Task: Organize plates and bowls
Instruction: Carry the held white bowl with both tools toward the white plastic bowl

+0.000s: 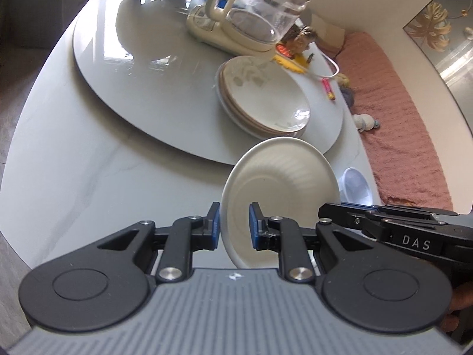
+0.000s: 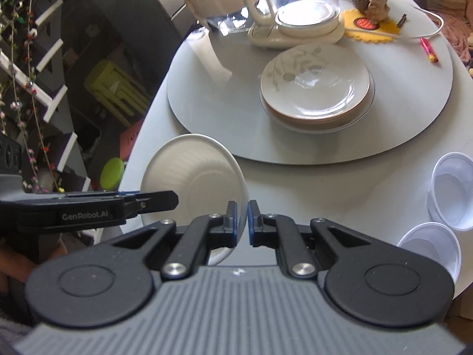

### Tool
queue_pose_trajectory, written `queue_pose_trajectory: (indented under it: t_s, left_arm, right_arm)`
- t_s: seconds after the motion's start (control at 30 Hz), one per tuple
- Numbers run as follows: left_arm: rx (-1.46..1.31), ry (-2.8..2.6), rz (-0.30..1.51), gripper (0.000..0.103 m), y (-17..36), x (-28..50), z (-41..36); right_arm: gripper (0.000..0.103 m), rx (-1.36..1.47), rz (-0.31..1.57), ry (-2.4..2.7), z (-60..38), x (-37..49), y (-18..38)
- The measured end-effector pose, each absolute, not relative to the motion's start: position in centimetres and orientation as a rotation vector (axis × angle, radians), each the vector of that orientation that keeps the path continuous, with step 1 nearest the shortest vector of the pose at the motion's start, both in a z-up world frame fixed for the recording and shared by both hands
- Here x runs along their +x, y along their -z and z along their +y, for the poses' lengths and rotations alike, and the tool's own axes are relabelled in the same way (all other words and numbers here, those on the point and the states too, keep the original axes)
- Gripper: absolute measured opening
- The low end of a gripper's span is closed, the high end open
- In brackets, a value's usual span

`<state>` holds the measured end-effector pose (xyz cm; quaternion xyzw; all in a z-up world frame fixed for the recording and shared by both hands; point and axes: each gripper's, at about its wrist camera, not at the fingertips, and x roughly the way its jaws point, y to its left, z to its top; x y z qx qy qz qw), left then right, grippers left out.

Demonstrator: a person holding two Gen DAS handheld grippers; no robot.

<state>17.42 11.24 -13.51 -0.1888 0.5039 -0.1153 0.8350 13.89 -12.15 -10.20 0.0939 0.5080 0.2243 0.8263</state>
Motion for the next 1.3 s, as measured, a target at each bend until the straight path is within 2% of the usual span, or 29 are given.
queue_pose_trajectory:
  t_s: [0.33, 0.7, 1.3]
  left_arm:
    - [-0.407, 0.292, 1.047, 0.022, 12.1, 18.1, 8.5]
    - [-0.332, 0.400, 1.111, 0.022, 12.1, 21.2, -0.7]
    - [-0.252, 0.400, 1.332, 0.023, 18.0, 22.8, -12.2]
  right_arm:
    - [0.010, 0.210, 1.001, -0.444, -15.0, 13.9, 8.3]
    - [0.010, 0.259, 0.987, -0.390, -23.5, 14.4, 8.5]
    - [0.010, 0.316, 1.143, -0.377, -33.2, 15.4, 14.1]
